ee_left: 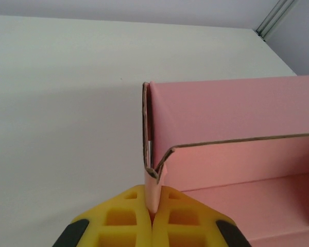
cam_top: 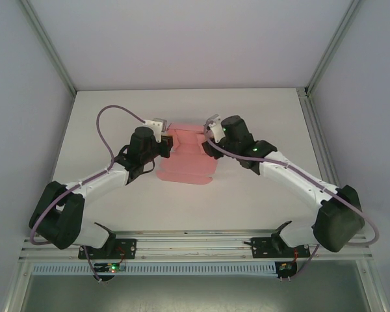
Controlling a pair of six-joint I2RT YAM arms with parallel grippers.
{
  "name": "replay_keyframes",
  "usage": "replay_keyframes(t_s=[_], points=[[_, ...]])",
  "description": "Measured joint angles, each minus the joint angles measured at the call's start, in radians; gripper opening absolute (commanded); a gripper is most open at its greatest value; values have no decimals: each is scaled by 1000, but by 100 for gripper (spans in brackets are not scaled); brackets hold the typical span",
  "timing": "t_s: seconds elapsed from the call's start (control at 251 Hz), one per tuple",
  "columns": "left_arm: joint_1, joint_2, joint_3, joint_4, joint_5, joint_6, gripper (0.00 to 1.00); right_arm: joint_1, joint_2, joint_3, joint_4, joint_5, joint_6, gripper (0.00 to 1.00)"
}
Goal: Assemble paper box
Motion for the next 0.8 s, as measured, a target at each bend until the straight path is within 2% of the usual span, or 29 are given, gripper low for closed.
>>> replay_keyframes(t_s=[0.247,0.455,0.595,0.798], points=[[-12,-15,0,-38,-49,-12,0,65,77,7,97,286,37,10],[-61,-16,47,-82,-110,-37,0,92,131,7,183,515,56,5],[-105,-6,116,-196,-216,-91,0,114,185,34,198,645,68,1],[-188,109,340,-459,-472,-252,0,129,232,77,201,776,105,1]])
